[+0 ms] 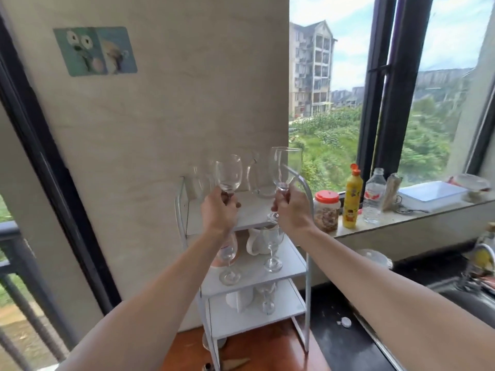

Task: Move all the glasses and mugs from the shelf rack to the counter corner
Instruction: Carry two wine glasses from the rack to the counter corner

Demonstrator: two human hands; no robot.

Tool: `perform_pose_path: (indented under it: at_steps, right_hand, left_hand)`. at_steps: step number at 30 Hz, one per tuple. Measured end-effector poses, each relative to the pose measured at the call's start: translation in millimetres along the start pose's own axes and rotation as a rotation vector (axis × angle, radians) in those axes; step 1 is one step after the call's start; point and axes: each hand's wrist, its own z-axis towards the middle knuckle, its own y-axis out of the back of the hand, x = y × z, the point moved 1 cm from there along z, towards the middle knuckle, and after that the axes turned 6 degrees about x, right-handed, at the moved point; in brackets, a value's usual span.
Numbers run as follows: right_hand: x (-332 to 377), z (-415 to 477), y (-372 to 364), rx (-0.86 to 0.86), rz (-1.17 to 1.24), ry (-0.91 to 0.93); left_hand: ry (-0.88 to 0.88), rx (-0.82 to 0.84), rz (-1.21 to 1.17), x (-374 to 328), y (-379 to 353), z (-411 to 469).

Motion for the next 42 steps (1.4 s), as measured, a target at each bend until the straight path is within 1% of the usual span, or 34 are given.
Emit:
perform_pose_path:
  at_steps: [4, 7, 9, 13, 17, 20, 23, 26, 30, 34, 38, 42]
  right_hand:
    - [10, -22, 31, -0.027, -0.011, 0.046]
    - [13, -35, 69, -0.051, -0.029, 0.077]
    - [9, -45, 100, -0.086, -0.049, 0.086]
    - [-19, -80, 176, -0.162, -0.097, 0.035]
    - [-60, -127, 268, -0.255, -0.165, -0.071]
    - [-93, -168, 344, -0.313, -0.235, -0.148]
    - [-125, -213, 420, -0.42, -0.333, -0.236]
    - [-154, -255, 493, -0.517, -0.41, -0.341]
    - [-189, -308, 585, -0.662, -0.391, -0.455]
    - [-224, -353, 669, -0.795, -0.351, -0.545]
    - [-248, -383, 746, -0.936, -0.367, -0.604]
    - [-262, -412, 828, -1.097, -0.405, -0.665]
  left_hand:
    - [-0.079, 0.016, -0.04, -22, -8, -18]
    - [-0.099, 0.048, -0.112, -43, -27, -33]
    - [-0.129, 0.078, -0.118, -56, -47, -46]
    - [-0.182, 0.169, -0.088, -81, -104, -91]
    - [-0.202, 0.251, -0.071, -106, -178, -156]
    - [-0.17, 0.35, -0.059, -124, -241, -209]
    - [-0.121, 0.45, -0.066, -142, -305, -261]
    - [-0.121, 0.569, -0.083, -164, -368, -310]
    - [-0.108, 0.738, -0.15, -194, -449, -365]
    - [-0.177, 0.902, -0.145, -223, -536, -409]
    - [-0.199, 1.029, -0.206, -252, -621, -446]
    - [-0.221, 1.206, -0.234, -291, -717, -485]
